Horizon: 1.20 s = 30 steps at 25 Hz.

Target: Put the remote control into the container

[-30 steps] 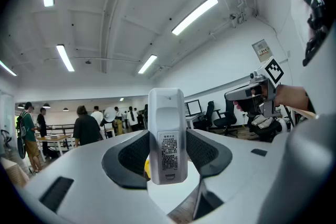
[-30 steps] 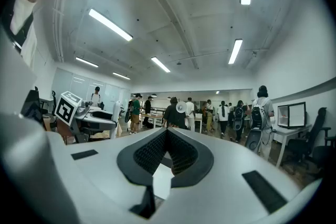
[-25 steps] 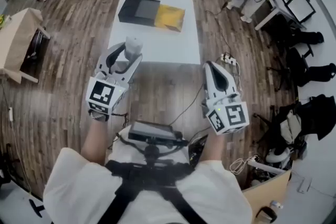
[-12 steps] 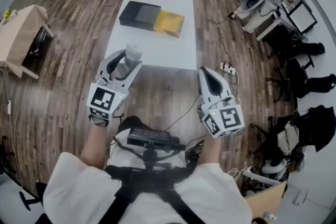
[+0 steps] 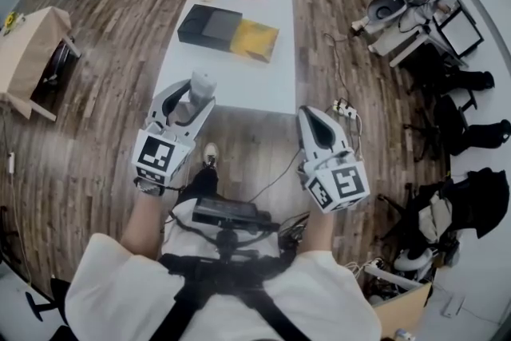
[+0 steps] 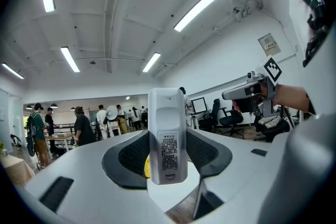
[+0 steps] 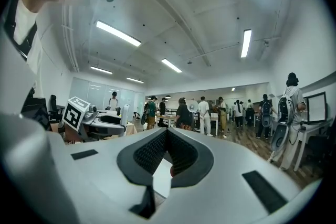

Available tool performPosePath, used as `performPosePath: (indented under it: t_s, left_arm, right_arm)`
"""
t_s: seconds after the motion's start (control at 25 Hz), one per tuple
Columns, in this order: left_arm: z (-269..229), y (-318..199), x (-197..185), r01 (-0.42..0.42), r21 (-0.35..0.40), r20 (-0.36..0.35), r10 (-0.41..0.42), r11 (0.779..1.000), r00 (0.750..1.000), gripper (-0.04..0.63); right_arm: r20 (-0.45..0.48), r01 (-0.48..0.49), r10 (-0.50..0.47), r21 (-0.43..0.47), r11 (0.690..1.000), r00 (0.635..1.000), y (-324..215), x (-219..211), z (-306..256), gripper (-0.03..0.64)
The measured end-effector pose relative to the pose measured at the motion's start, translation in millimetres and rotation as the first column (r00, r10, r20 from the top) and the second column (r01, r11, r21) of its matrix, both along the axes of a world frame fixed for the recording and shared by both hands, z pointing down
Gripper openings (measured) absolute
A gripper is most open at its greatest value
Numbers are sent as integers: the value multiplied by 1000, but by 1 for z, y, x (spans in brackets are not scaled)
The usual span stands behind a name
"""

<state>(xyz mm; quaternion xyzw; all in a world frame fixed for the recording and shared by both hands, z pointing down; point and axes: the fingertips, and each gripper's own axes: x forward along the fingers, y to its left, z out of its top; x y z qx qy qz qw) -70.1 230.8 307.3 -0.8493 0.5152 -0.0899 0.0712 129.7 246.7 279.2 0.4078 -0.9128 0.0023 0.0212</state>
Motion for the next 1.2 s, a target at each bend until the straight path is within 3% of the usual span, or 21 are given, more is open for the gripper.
performPosePath:
  t_s: [0.8,1.2]
  left_arm:
    - [-1,-180,-33,-46,5,-38,46,999,998,236]
    - [6,-244,-47,-77,-17,-44,76,997,996,236]
  right_arm:
    - [-18,-79,79,-6,997,997,-171,-27,-7,5]
    - [-42,-102,101,-23,994,994,-231,-47,-1,5]
